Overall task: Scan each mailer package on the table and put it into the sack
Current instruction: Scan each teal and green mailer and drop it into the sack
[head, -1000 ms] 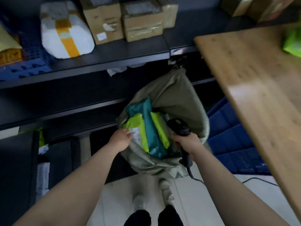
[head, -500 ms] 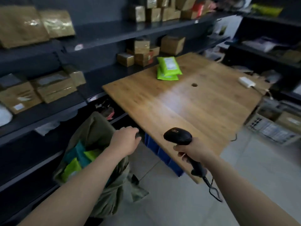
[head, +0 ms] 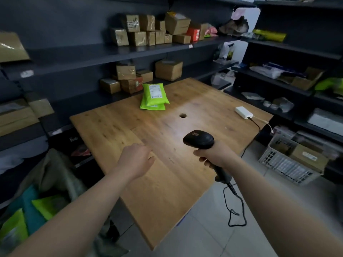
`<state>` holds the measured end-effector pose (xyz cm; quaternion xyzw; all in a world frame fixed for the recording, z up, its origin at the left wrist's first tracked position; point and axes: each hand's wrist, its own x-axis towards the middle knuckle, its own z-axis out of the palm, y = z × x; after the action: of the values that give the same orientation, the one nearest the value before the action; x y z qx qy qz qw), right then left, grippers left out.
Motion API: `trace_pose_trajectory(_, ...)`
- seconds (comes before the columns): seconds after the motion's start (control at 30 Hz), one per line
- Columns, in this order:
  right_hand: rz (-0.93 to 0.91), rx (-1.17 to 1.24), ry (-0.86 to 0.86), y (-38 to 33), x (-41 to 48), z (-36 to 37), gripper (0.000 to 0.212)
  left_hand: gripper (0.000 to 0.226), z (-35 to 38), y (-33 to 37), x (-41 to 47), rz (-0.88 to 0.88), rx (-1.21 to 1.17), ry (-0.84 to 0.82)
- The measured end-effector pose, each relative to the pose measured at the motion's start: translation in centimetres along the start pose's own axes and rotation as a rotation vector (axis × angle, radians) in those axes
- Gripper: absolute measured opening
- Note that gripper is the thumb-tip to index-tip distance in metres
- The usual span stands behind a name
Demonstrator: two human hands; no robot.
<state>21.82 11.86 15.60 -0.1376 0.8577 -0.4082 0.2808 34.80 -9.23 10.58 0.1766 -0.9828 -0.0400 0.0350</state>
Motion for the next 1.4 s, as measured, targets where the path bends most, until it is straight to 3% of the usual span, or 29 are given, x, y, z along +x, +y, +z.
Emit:
trace_pose_trajectory(0.2, -0.057, -0.001, 0.002, -3.3, 9.4, -4.4, 0.013, 0.028, -0.2, 0.3, 9.1, -0.097, 0.030, 0.029)
trace_pose_trajectory(0.7, -0.187, 0.062, -0.077, -13.9, 34.2, -8.6, 0.008, 0.041, -0.4, -3.1, 32.0, -0.367, -0.041, 0.034)
trace_pose_trajectory(0.93, -0.173, 0.252, -0.142, -16.0, 48.5, -6.6, 0.008, 0.038, 3.1, -7.0, 41.4, -0.596, -0.101, -0.029)
trace_pose_trajectory(1.07, -0.130, 0.293, -0.169, -15.6, 55.5, -4.1, 0.018, 0.038, 5.2, -9.1, 46.6, -0.673, -0.171, -0.058)
trace_pose_trajectory(1.27, -0.066, 0.355, -0.267, -14.4, 61.2, 0.0, 0.012, 0.050, 8.4, -10.6, 51.8, -0.801, -0.409, -0.094)
trace_pose_trajectory(1.4, -0.027, 0.448, -0.345, -13.8, 62.7, 2.1, 0.030, 0.048, 10.1, -11.4, 53.0, -0.893, -0.616, -0.069)
